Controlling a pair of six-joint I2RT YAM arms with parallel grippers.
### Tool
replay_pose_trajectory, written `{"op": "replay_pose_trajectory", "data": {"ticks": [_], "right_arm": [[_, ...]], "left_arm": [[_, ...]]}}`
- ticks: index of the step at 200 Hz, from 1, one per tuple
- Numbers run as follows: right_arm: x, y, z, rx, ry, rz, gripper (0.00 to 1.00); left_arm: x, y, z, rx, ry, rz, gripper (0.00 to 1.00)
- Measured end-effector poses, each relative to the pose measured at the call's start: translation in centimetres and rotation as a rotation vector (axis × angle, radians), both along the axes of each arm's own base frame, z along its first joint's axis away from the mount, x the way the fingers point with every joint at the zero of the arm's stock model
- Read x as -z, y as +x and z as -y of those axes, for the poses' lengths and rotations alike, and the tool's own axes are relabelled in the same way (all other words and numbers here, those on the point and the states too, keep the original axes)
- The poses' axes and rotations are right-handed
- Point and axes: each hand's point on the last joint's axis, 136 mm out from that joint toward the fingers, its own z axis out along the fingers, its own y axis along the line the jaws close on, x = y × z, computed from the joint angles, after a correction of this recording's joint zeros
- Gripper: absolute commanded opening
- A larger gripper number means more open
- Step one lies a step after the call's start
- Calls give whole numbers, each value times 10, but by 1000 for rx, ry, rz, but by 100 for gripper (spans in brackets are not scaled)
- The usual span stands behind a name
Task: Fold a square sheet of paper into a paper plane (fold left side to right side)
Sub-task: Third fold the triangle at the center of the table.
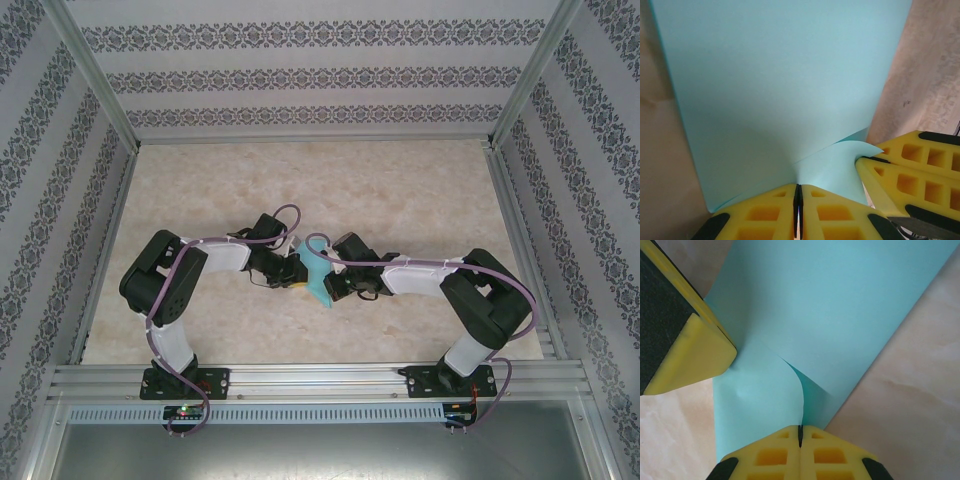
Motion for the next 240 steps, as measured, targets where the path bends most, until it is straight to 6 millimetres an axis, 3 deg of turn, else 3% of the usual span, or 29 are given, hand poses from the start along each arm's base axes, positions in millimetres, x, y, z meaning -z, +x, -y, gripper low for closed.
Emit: {"op": "replay_pose_trajectory", "data": {"ticks": [27,36,52,80,113,145,181,240], "right_arm": [[-1,0,-1,-1,4,-3,0],[-1,0,0,-1,6,-4,11],[-3,0,3,12,13,-19,23],[-19,5,14,53,29,-28,35],[-54,8,20,68,91,1,30],[-76,-10,2,26,223,-80,20],[-66,-32,-21,-7,285,-238,20],[-46,-28,-36,-1,274,-339,19]], "left_arm": [[1,0,0,4,2,4,13],[1,-1,-1,7,2,6,13],[1,-1,-1,10,1,11,13],[1,-1,0,13,0,14,13],[1,-1,-1,13,0,14,13],[1,-1,-1,13,0,14,13],[1,-1,-1,13,1,14,13],[1,-1,-1,13,1,14,13]]}}
